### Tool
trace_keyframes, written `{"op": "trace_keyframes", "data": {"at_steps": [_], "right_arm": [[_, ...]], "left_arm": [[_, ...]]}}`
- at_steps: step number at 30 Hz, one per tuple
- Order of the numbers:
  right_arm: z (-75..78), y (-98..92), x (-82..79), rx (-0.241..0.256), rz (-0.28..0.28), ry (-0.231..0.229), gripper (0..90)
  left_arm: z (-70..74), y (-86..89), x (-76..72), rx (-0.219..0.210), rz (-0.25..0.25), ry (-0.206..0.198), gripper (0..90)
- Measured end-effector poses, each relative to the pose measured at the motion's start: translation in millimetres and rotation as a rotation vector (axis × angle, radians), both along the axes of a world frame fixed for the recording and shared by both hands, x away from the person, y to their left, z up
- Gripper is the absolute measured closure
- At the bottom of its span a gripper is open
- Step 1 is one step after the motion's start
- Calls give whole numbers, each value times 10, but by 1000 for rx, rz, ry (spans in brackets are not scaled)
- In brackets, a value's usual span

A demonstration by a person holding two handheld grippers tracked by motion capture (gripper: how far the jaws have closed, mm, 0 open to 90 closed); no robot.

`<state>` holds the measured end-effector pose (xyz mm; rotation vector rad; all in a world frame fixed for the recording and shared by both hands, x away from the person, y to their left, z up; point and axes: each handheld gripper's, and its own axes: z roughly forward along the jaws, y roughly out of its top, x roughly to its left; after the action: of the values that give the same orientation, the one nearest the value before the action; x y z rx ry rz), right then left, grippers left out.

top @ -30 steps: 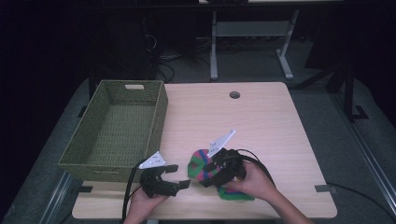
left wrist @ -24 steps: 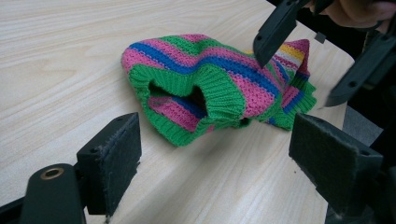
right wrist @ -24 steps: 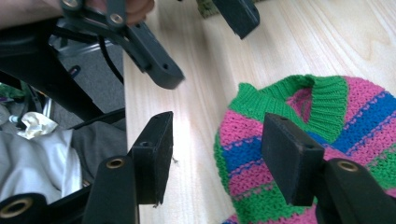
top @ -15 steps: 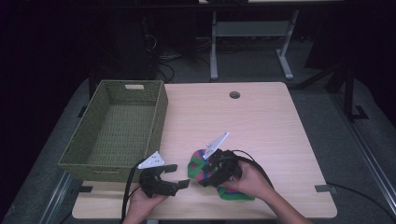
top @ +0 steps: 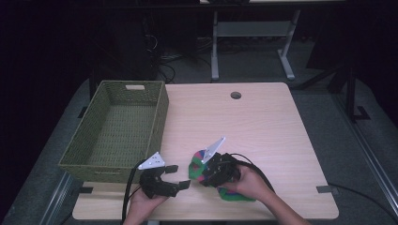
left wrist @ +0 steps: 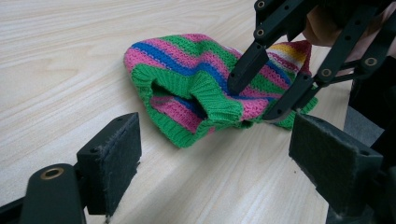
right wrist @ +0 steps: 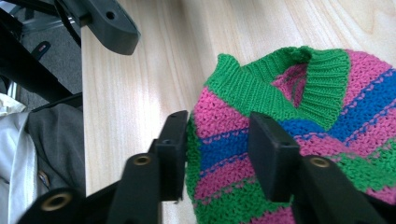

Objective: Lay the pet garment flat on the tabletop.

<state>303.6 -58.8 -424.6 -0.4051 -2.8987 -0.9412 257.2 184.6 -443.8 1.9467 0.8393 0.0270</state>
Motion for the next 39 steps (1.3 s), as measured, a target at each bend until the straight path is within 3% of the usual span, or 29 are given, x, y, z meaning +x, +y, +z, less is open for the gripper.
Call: {"op": "trace_keyframes", "data": {"at_steps": [7, 11, 18, 27, 39], "right_arm": [[32, -52, 14, 15, -11, -11, 801], [66, -90, 29, 20, -30, -12, 824], [154, -166, 45, 38, -48, -5, 834], [341, -288, 54, 67, -67, -44, 835], [516, -432, 75, 98, -95, -46, 838]], "left_arm": [[0, -8, -4, 5, -5, 1, 166], [-1, -8, -3, 6, -5, 1, 166], [-1, -9, -3, 4, -5, 1, 166], [-9, -5, 6, 4, -2, 4, 166], [-19, -41, 10, 2, -17, 0, 168]]}}
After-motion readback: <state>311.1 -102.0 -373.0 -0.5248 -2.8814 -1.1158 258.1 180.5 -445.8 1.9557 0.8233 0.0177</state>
